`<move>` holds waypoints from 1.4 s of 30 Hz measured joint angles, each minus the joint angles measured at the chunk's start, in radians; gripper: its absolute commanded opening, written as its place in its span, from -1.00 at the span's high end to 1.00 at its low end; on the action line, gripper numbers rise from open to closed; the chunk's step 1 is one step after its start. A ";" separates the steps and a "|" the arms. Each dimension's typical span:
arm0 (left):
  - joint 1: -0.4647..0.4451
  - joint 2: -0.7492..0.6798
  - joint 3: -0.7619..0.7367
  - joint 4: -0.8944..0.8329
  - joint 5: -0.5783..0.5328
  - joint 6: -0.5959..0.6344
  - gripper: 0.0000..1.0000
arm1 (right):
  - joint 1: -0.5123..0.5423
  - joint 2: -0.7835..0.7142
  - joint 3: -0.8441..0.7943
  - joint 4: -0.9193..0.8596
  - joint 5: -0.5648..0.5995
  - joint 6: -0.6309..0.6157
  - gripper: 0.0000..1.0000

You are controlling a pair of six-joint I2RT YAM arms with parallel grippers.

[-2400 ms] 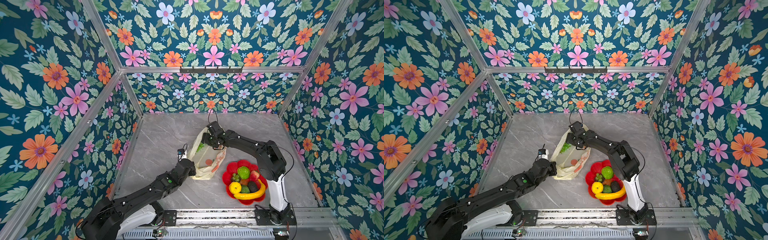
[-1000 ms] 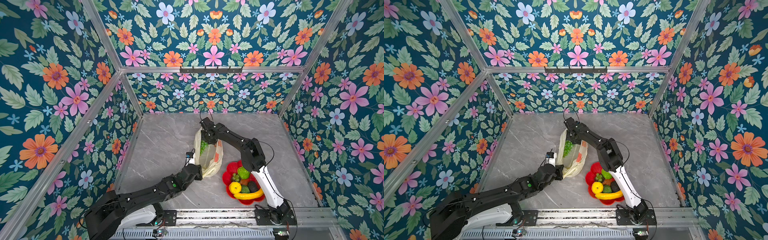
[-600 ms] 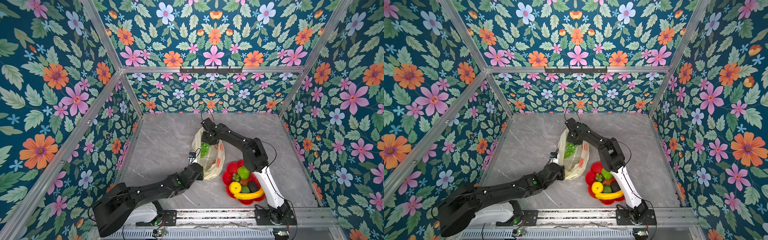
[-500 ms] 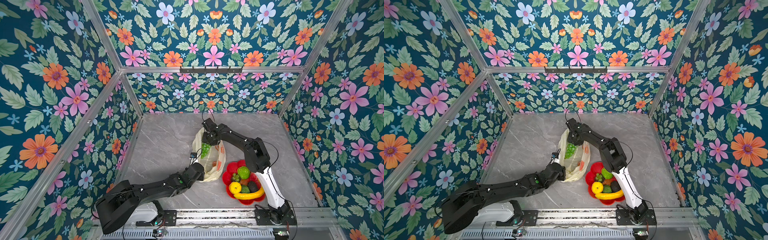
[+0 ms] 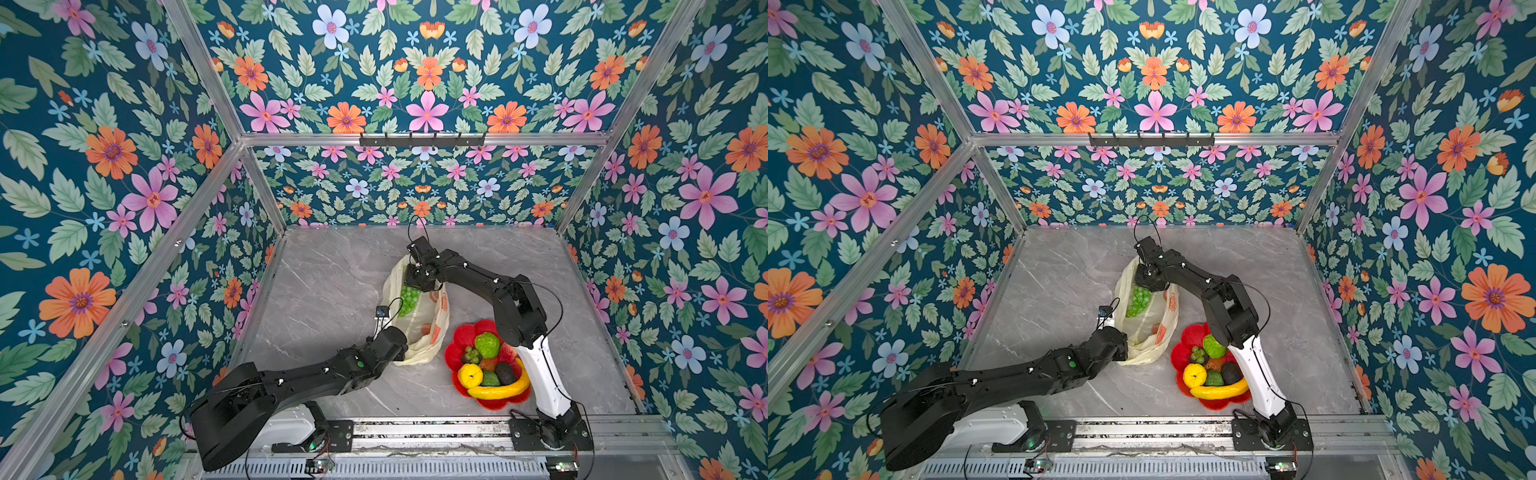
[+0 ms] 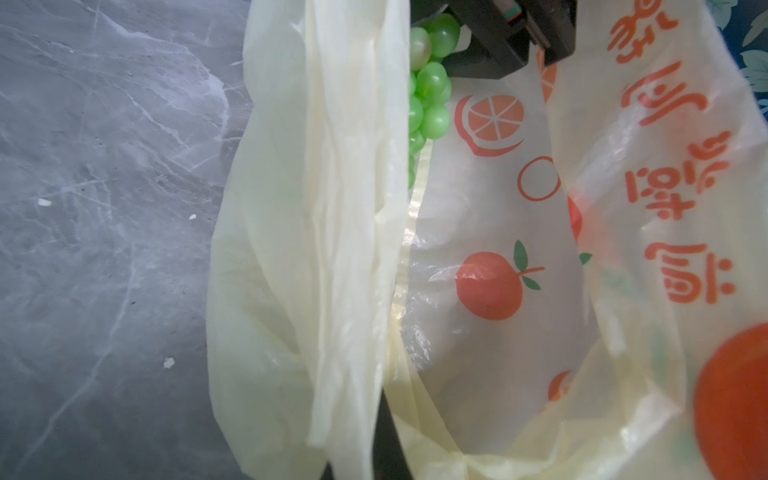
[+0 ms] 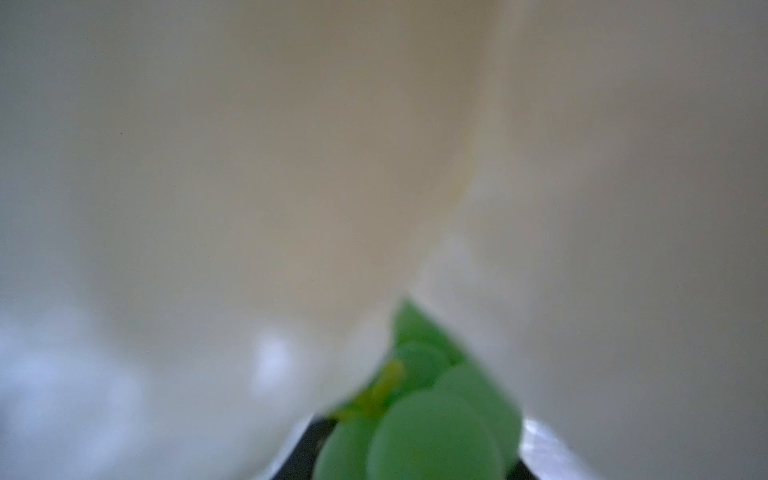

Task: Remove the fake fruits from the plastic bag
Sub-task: 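Lift the grapes out of the bag and carry them over the red plate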

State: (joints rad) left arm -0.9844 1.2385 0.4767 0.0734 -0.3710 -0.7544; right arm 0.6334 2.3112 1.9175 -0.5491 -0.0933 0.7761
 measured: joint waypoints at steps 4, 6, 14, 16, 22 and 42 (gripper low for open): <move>0.015 0.001 0.026 -0.009 0.004 -0.009 1.00 | 0.002 -0.039 -0.034 0.025 -0.025 -0.012 0.24; 0.026 0.006 0.041 -0.013 0.005 -0.024 1.00 | 0.004 -0.058 -0.050 0.037 -0.035 -0.019 0.24; 0.122 0.023 0.089 -0.034 0.049 -0.025 1.00 | 0.015 -0.119 -0.118 0.068 -0.055 -0.028 0.24; 0.153 0.031 0.110 -0.037 0.069 -0.011 1.00 | 0.015 -0.134 -0.136 0.073 -0.060 -0.033 0.24; 0.234 0.101 0.174 -0.049 0.132 0.060 1.00 | 0.014 -0.199 -0.184 0.077 -0.059 -0.046 0.25; 0.398 0.214 0.241 -0.008 0.163 0.287 1.00 | 0.014 -0.455 -0.310 0.031 0.019 -0.095 0.25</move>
State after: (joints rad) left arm -0.5865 1.4525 0.7181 0.0650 -0.2081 -0.4675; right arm 0.6476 1.8565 1.6077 -0.5186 -0.0746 0.6807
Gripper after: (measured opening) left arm 0.051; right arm 0.378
